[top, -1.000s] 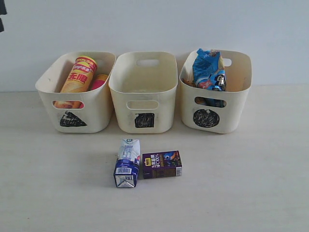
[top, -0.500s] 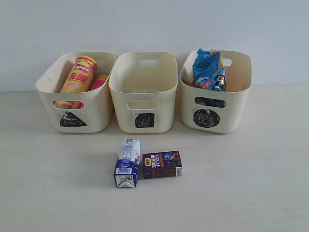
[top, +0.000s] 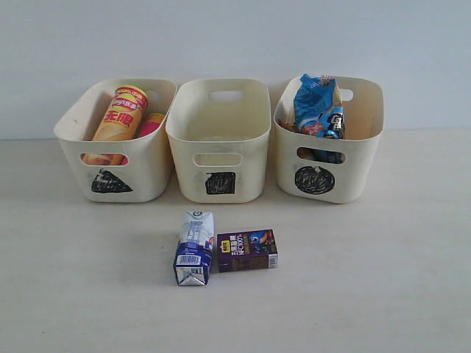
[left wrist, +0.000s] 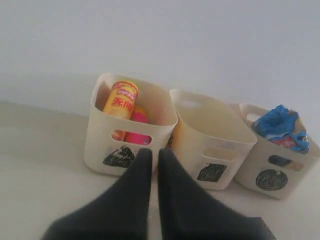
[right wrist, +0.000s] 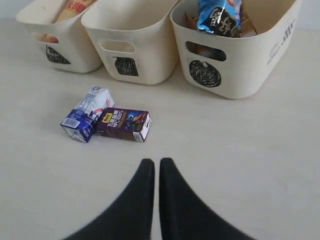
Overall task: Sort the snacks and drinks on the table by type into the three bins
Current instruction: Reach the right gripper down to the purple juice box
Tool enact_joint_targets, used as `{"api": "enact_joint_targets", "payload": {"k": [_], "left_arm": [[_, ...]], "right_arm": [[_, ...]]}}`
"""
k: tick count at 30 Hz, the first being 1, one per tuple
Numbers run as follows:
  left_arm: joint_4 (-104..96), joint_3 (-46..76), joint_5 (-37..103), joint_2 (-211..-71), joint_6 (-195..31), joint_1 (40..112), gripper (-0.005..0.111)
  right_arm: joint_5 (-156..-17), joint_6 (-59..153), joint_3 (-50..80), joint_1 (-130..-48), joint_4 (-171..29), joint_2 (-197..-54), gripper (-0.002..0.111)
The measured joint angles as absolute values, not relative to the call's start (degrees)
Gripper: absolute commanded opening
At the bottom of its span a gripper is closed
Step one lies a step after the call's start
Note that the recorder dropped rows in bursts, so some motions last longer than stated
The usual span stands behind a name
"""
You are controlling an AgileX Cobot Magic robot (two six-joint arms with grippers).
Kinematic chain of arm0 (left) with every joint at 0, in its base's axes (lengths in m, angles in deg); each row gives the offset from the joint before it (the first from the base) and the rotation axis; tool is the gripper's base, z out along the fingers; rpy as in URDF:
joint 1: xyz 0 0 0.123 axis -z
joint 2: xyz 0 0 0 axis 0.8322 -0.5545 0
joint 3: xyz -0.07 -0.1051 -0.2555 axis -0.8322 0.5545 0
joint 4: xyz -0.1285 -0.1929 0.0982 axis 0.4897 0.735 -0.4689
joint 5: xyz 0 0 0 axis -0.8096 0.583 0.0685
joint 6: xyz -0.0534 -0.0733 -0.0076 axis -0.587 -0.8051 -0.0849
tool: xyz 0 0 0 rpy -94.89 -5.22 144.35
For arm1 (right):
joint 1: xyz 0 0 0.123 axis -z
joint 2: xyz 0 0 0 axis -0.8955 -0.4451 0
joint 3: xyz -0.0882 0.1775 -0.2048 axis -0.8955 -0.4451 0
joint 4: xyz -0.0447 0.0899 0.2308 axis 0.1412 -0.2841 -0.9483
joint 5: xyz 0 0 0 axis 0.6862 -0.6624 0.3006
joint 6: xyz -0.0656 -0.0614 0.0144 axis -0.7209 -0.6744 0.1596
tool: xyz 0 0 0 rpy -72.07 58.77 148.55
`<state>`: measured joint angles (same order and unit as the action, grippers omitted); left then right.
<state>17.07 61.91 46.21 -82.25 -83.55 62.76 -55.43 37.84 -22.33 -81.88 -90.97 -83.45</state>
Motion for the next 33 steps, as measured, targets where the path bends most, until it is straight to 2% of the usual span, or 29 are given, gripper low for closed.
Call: {"api": "enact_joint_targets", "payload": {"k": [7, 16, 24, 25, 27, 31, 32, 33], "left_arm": [[17.07, 64.24, 46.57, -82.25, -83.55, 62.76, 0.004], [17.07, 64.24, 46.57, -82.25, -83.55, 62.76, 0.004], [17.07, 64.24, 46.57, -82.25, -81.74, 62.76, 0.004], [17.07, 64.24, 46.57, -82.25, -80.70, 62.76, 0.004], [17.07, 64.24, 46.57, -82.25, -78.05, 62.76, 0.004], [17.07, 64.24, 46.57, -82.25, -75.97, 62.76, 0.004], [17.07, 64.24, 46.57, -82.25, -75.73, 62.76, 0.004], [17.07, 64.24, 46.57, -82.25, -75.59, 62.76, 0.004]], "right_arm": [[-46.45, 31.15, -8.17, -81.88, -91.97, -100.99, 0.001], [-28.29, 26.75, 10.54, -82.43, -92.11, -122.95, 0.001], [-22.67, 20.93, 21.85, -90.19, -90.55, -138.89, 0.004], [-22.73, 20.69, 23.29, -91.83, -89.44, -140.95, 0.008], [-22.73, 20.57, 25.37, -94.16, -86.52, -145.09, 0.024], [-22.80, 20.32, 29.69, -97.66, -82.92, -152.17, 0.073], [-22.88, 20.32, 30.81, -98.01, -82.56, -153.96, 0.080], [-23.02, 20.32, 31.89, -98.34, -82.29, -155.67, 0.082]]}}
